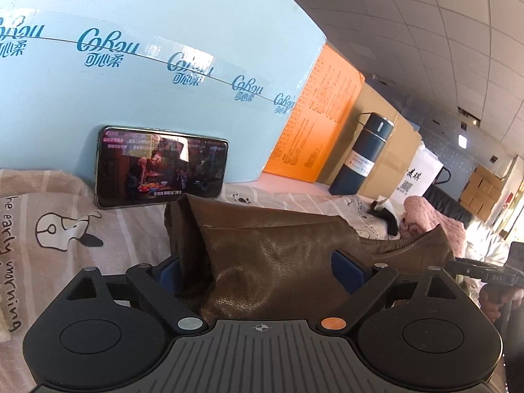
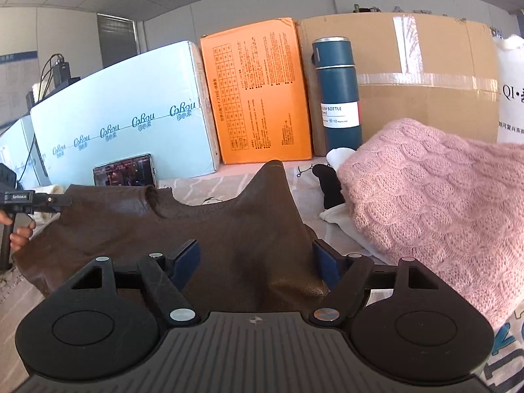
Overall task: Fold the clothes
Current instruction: 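Lower the folded sleeve onto the jacket and open both tools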
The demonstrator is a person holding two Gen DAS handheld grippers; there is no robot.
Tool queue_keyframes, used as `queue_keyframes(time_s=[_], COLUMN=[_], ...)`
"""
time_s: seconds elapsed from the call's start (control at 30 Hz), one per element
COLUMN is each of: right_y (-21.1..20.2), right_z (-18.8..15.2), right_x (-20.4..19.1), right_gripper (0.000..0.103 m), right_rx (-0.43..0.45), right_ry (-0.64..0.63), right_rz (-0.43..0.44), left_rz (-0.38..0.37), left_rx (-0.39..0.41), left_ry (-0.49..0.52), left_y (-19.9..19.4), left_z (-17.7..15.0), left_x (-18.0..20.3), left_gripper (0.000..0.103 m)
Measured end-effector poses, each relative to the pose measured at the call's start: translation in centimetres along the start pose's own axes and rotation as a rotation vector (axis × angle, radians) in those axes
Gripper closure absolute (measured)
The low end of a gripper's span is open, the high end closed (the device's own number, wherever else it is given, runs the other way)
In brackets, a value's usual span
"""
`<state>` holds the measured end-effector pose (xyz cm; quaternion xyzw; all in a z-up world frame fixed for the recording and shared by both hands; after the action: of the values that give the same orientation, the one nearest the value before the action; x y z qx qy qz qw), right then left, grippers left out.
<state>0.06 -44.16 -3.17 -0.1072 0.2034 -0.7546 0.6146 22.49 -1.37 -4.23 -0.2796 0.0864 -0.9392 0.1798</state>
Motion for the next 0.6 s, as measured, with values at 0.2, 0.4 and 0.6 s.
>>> queue_keyframes(time_s=[0.2,0.4,0.6], right_y=[0.4,0.5,1.0], right_z=[-0.3,-0.9,-1.4], right_x=[0.1,0.5,1.2], right_gripper=[0.028,0.028,0.028], right_rx=[-0.037,-0.037,-0.041], right_ry=[0.123,0.204,0.273], right_rz=[-0.057,-0.118,-0.143], left_rz=[0.013,0.105,0.213], left_rx=[0.008,-0.015,-0.006], left_ry=[0.01,0.075,0.169], left_y=[-0.3,0.3,0.8], left_z=[0.0,-0.3,0.2], left_x=[0.3,1.0,1.7], left_gripper=[0.009,0.037,0.088])
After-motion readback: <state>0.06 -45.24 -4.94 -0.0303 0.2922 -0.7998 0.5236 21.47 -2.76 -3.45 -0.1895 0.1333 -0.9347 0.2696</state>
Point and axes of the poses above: each gripper's, at about its wrist camera, not at the fingertips, and y roughly the way its jaws point, x to its right, z to its top, the point moved 4 cm from there along y, roughly the way its jaws point, and after that the axes turned 15 degrees about -z, right-handed, at the moved point
